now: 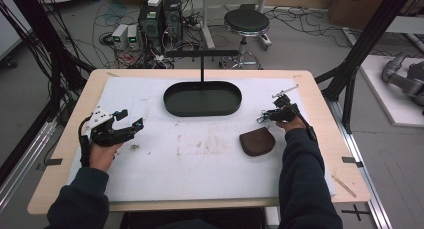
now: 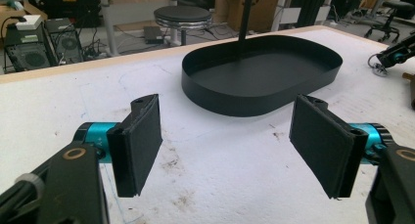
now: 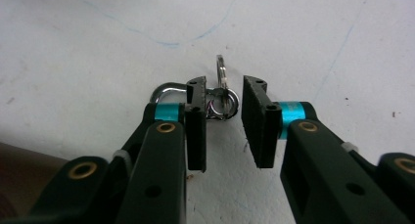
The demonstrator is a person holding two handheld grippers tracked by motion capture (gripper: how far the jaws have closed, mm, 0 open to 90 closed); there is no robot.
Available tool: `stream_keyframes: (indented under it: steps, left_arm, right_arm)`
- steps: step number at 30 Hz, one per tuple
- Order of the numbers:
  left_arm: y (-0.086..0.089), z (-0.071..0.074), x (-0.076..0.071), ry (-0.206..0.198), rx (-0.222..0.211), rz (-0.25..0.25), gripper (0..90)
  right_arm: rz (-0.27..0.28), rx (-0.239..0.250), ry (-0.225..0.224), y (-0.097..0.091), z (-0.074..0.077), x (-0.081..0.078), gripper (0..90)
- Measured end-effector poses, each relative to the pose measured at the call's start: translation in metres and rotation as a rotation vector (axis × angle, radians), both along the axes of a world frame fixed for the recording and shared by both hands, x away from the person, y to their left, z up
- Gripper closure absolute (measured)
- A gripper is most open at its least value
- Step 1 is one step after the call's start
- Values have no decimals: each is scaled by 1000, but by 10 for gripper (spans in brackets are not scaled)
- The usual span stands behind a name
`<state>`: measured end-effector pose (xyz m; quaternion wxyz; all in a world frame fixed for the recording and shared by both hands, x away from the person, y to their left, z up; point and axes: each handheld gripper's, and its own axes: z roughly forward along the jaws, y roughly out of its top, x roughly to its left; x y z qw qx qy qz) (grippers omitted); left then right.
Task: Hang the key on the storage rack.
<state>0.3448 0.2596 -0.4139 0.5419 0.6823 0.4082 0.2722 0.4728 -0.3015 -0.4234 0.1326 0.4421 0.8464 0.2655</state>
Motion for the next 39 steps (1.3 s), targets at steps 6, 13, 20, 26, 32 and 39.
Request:
stream_keyframes:
  steps: [6, 13, 20, 26, 32, 39]
  left_arm:
    - [1, 0, 0, 5, 0, 1, 276]
    - [1, 0, 0, 6, 2, 3, 277]
    - [1, -1, 1, 12, -1, -1, 279]
    - [1, -1, 1, 16, -2, 0, 279]
    - [2, -1, 1, 16, -5, 4, 279]
    - [1, -1, 1, 15, -4, -1, 286]
  right_arm:
    - [23, -24, 16, 4, -3, 2, 867]
    - [17, -16, -27, 7, 1, 2, 805]
    - [8, -41, -34, 9, -1, 4, 888]
    - [8, -52, -34, 11, -1, 3, 900]
    - [54, -36, -116, 17, 13, -6, 900]
    - [100, 14, -215, 24, 40, -15, 900]
